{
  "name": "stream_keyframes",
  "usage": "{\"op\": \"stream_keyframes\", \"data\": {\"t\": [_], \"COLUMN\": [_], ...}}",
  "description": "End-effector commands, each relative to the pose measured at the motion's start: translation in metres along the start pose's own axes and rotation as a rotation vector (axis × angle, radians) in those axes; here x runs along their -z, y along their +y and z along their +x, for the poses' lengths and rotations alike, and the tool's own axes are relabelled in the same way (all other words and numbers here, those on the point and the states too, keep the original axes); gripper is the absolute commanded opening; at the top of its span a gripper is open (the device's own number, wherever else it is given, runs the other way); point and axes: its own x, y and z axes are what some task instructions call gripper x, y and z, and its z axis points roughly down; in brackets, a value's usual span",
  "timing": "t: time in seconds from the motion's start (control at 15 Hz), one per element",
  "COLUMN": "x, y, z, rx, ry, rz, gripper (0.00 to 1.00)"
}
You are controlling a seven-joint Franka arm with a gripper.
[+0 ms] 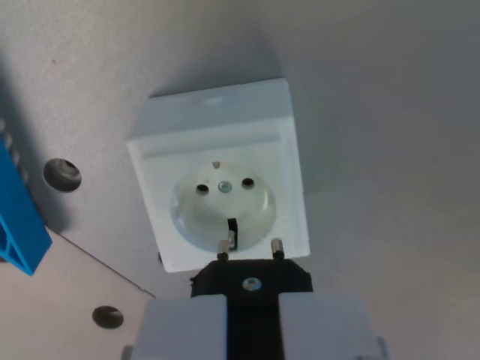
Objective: Move above the white socket
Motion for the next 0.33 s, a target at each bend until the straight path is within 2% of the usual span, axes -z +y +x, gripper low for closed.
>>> {"op": "stream_keyframes", "data": {"t": [0.07,0.33], "x": [-0.0095,-0.0141], "y": [-0.0065,-0.0102], "z": [-0.0027,-0.0022], "rx": [0.066,0.056], "ry": [0.08,0.08], "rz": [-0.076,-0.081], "gripper": [0.0,0.0]}}
